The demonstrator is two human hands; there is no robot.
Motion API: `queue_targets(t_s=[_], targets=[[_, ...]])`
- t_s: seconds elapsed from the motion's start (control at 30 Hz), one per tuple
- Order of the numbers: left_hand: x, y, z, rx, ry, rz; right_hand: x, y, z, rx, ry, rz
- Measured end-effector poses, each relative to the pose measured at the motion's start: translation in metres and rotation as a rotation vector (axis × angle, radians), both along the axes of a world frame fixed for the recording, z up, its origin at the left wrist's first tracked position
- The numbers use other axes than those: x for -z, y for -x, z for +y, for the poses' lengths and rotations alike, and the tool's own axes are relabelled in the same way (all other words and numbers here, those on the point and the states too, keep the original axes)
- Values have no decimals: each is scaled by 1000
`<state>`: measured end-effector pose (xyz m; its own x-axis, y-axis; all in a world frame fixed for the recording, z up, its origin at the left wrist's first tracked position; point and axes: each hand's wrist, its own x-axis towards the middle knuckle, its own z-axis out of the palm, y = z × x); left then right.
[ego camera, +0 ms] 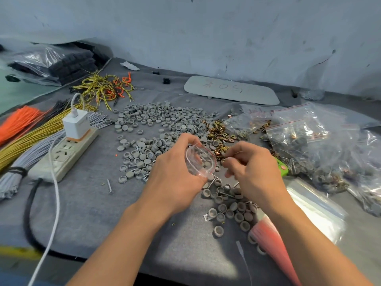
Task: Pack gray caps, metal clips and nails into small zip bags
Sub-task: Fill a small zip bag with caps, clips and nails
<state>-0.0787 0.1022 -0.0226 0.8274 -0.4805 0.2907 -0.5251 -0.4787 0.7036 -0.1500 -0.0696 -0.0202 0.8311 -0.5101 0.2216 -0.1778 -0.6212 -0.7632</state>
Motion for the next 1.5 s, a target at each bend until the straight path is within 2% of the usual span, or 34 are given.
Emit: queue_targets(t_s=[0.07,0.13,0.3,0.57,0.7,0.87,1.03,1.27,1.5], targets=[[0,0,-1,-10,-9,-8,-5,8,5,-65,-214,-84],[1,1,-2,-12,-19,-17,-10,13,9,-85,-284,-153],[2,3,-5,-6,-17,-13,-15,17,14,-139,-286,-223],[4,4,-9,-3,-16,3,-18,18,16,-148,-332,-207],[4,3,-9,5,-20,12,-19,17,16,-178,-617,-237],[5,4,-8,13,-16,1,-23,15,17,-220,-914,-110],[5,3,-8,13,-9,-8,-19,13,17,-225,-945,19],[5,2,-7,10,-14,-16,-18,11,17,-238,-1057,-17],[2,6,-7,16,-22,7,-19,12,15,-227,-997,-28]])
